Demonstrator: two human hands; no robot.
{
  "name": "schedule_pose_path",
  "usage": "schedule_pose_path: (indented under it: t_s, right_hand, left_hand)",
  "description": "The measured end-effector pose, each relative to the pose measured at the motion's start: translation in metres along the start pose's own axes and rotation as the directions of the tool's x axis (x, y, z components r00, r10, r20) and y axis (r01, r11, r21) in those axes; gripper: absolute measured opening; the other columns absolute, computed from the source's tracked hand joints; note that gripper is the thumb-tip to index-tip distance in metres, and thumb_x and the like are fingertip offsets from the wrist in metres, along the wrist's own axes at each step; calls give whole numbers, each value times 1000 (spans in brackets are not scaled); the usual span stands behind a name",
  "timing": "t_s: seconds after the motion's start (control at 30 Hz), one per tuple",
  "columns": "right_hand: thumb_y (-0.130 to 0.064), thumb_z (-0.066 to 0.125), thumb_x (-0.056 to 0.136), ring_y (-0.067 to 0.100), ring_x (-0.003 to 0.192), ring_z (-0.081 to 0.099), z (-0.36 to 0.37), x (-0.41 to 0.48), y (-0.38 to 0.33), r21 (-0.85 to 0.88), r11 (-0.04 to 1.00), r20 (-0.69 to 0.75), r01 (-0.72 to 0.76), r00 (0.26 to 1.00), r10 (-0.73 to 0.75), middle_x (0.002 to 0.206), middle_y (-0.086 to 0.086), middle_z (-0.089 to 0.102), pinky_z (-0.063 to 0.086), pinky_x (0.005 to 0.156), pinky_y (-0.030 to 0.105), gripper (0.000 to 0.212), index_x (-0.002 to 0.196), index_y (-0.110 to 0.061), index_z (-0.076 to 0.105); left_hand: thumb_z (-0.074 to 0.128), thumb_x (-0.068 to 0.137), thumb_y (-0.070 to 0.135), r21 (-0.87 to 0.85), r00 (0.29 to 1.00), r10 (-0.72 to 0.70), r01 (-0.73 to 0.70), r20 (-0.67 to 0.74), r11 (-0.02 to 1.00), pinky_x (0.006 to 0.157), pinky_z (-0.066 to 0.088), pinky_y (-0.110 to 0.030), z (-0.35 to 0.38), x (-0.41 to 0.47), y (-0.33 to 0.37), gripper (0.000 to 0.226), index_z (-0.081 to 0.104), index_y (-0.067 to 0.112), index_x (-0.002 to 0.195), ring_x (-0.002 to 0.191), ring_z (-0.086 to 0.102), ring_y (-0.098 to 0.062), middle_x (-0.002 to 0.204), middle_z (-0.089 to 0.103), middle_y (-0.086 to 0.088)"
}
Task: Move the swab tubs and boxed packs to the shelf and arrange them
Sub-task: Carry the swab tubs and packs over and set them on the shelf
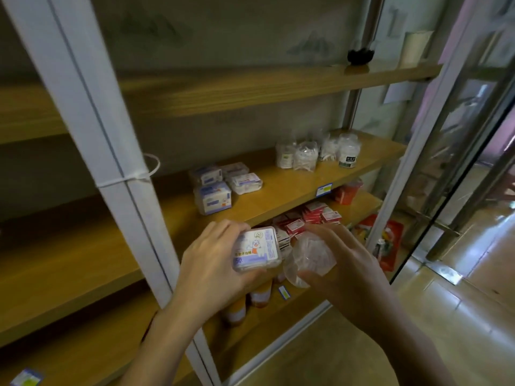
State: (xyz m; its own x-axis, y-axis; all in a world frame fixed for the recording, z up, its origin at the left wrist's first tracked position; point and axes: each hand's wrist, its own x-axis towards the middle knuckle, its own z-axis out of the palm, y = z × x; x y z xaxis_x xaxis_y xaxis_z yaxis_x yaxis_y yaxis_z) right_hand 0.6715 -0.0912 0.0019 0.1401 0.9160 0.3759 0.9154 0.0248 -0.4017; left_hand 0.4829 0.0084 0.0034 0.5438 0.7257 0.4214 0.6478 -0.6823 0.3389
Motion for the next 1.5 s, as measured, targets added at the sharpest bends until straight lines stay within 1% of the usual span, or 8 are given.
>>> schedule_pose_path:
  t_s: [0.23, 0.4, 0.63, 0.8, 1.0, 1.17, 1.37, 1.5]
  right_hand:
    - [-45, 67, 77, -8, 109, 31, -4, 51, 59, -13, 1000, 76, -18, 997, 19, 135, -23, 33, 32, 81, 9, 69, 135, -40, 31]
    - [-46, 65, 78, 1, 121, 37, -13, 105, 101, 30, 999, 110, -24, 994, 20, 136, -23, 30, 36, 91, 15, 68, 135, -42, 28]
    - [-47, 64, 78, -3, 114, 39, -9, 188, 202, 42, 998, 102, -38, 994, 34, 137, -24, 31, 37, 85, 12, 69, 136, -41, 28]
    - [-48, 65, 77, -5, 111, 39, -7, 194, 206, 69, 997, 81, -21, 997, 15, 136, -24, 33, 39, 84, 13, 68, 135, -43, 29]
    - [-44, 66, 78, 4, 119, 43, -15, 215, 247, 105, 994, 66, -24, 998, 17, 137, -20, 36, 37, 85, 17, 65, 133, -41, 32]
    - [-43, 67, 77, 4, 111, 47, -38, 245, 305, 86, 996, 89, -4, 996, -3, 135, -19, 36, 45, 86, 21, 67, 133, -41, 31]
    - [-36, 74, 72, 1, 102, 43, -61, 282, 377, 147, 989, 47, -31, 999, 24, 116, -23, 39, 35, 74, 15, 67, 126, -36, 35]
    - [-31, 75, 72, 5, 101, 46, -57, 310, 408, 215, 976, 52, -46, 998, 36, 115, -13, 48, 35, 73, 12, 61, 124, -25, 42]
  left_hand:
    - [73, 65, 50, 49, 984, -120, 127, -130, 991, 80, 44, -29, 40, 83, -7, 67, 49, 21, 121, 110, 49, -16, 118, 54, 2]
    - [73, 70, 41, 64, 955, -224, 241, -195, 969, 81, 45, -36, 67, 155, -29, 63, 48, 18, 123, 111, 50, -23, 120, 53, -4]
    - [69, 71, 49, 108, 904, -427, 424, 4, 899, 79, 45, -40, 134, 260, -52, 70, 41, 25, 131, 109, 53, -27, 126, 53, -6]
    - [63, 70, 61, 148, 861, -498, 482, 105, 864, 80, 46, -38, 125, 239, -75, 77, 39, 23, 133, 113, 51, -28, 131, 50, -6]
    - [71, 66, 52, 193, 890, -455, 442, 31, 876, 83, 45, -39, 108, 237, -61, 77, 44, 23, 132, 118, 49, -29, 137, 47, -2]
    - [58, 67, 53, 252, 900, -419, 436, -121, 864, 65, 52, -44, 121, 264, -6, 70, 53, 13, 123, 95, 61, -42, 112, 64, -17]
    - [52, 72, 54, 240, 891, -428, 454, -155, 858, 71, 49, -41, 152, 312, 61, 60, 56, 19, 120, 96, 62, -34, 114, 64, -9]
    - [57, 77, 48, 250, 884, -442, 467, -154, 848, 73, 49, -42, 172, 333, 88, 52, 56, 19, 120, 104, 58, -32, 117, 62, -7]
